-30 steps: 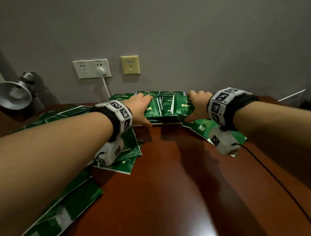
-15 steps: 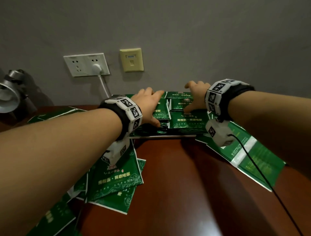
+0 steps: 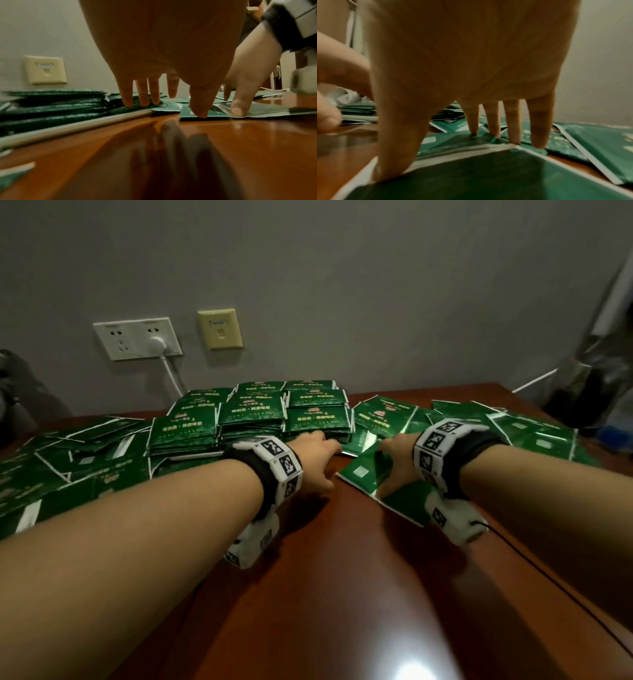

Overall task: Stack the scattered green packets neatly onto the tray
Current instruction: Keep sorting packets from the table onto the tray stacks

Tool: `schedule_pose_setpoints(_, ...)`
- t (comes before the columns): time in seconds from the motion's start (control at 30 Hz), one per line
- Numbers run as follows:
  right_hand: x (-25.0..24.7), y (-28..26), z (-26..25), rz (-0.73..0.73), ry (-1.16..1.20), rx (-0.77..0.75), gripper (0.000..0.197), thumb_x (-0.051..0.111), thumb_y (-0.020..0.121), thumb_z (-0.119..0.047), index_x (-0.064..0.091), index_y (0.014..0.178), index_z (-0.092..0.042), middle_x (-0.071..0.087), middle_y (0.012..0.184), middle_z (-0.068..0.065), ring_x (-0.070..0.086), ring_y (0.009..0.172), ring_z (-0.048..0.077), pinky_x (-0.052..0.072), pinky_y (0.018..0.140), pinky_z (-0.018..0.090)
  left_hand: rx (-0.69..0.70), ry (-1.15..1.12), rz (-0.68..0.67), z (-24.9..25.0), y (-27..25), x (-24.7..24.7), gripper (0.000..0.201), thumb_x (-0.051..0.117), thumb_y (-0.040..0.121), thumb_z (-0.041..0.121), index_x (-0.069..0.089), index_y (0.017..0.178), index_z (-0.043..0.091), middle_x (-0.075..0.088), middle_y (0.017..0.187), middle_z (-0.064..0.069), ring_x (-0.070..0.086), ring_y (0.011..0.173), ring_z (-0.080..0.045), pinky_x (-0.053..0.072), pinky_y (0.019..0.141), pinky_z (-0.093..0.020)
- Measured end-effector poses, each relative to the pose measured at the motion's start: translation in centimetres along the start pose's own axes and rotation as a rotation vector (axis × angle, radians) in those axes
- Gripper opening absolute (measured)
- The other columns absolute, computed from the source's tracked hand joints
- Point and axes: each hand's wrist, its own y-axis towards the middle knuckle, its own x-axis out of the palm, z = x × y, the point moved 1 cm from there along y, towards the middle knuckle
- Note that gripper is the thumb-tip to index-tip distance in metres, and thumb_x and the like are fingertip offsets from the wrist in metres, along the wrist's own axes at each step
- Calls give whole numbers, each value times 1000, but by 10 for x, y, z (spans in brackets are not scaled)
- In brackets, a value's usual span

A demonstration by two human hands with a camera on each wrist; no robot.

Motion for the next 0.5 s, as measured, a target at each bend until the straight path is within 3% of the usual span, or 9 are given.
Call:
schedule_pose_setpoints(0.07, 6, -18, -12, 7, -32, -70, 76, 72, 70, -65, 56, 129, -19, 64, 120, 4, 62, 107, 23, 46, 84, 29, 18, -58, -20, 18, -13, 14, 66, 70, 80, 42, 45, 135, 15, 47, 125, -13, 49, 117, -32, 46, 96, -41)
schedule_pose_setpoints(0.17, 15, -39, -34, 19, 1, -185, 59, 69, 77, -59, 65, 118, -17, 69, 110, 4, 64, 99, 22, 51, 85, 30, -22, -60, -63, 35, -34, 28, 57, 65, 84, 36, 46, 134, 18, 45, 126, -13, 48, 118, -31, 45, 93, -35)
schedule_pose_setpoints(0.27, 16, -47, -42, 60, 18, -231, 52, 66, 83, -52, 65, 121, -16, 67, 114, 3, 62, 101, 23, 51, 90, 34, -111, -1, -23, 41, -53, 35, 40, 58, 86, 26, 51, 125, 20, 39, 125, -11, 41, 118, -32, 43, 95, -41)
schedule_pose_setpoints(0.33, 12, -47, -38, 74, 16, -195, 52, 65, 84, -51, 64, 123, -17, 65, 119, 2, 61, 106, 23, 50, 92, 33, -111, -17, 1, 44, -63, 37, 35, 57, 85, 30, 53, 118, 19, 38, 122, -9, 39, 117, -31, 44, 94, -46)
schedule_pose_setpoints(0.43, 4, -40, -24, 119, -50, -95, 49, 60, 87, -47, 59, 128, -19, 62, 124, 4, 60, 110, 25, 49, 94, 33, -45, -44, -101, 51, -76, 39, 72, 57, 79, 68, 45, 133, 23, 39, 125, -8, 38, 120, -29, 43, 93, -44)
schedule_pose_setpoints(0.5, 0, -33, -17, 149, -104, -26, 52, 56, 88, -47, 53, 134, -23, 60, 125, 4, 58, 111, 27, 49, 96, 36, -46, 12, -145, 55, -81, 41, 94, 57, 66, 83, 38, 137, 24, 38, 133, -9, 38, 123, -33, 41, 96, -49)
